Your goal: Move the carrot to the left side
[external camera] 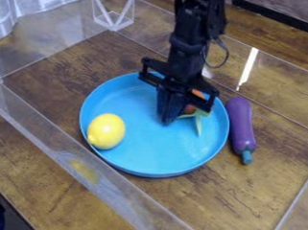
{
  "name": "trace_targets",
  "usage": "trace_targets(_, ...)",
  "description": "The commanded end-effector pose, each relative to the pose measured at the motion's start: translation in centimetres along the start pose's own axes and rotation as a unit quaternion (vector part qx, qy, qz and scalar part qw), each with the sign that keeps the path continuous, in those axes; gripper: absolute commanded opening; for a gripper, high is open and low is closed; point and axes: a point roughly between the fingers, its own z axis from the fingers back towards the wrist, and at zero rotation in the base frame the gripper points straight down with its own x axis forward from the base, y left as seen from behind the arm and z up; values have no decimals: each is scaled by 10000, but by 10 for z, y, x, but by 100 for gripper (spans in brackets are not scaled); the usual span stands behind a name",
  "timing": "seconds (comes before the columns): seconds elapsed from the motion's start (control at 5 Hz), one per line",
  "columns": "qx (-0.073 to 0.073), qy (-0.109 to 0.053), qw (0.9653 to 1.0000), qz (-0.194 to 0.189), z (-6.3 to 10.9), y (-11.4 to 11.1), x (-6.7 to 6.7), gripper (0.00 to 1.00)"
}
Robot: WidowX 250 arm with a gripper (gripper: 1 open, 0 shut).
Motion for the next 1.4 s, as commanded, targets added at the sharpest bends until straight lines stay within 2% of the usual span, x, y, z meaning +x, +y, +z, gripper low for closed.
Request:
trace_targets(0.0, -101, -676, 9977, 41, 60, -4, 21, 0)
trace_targets(0.2, -175, -795, 9966, 77, 77, 2, 24, 0)
trace_targets(0.4, -148, -793, 9966, 192, 76, 12, 33, 0)
trace_targets(0.6, -137, -766, 9970, 1, 72, 13, 35, 100)
trace_targets(0.8, -124, -731, 9971, -192, 67, 15, 37, 100)
trace_targets(1.2, -94, -663, 9977, -45, 32, -11, 43, 100)
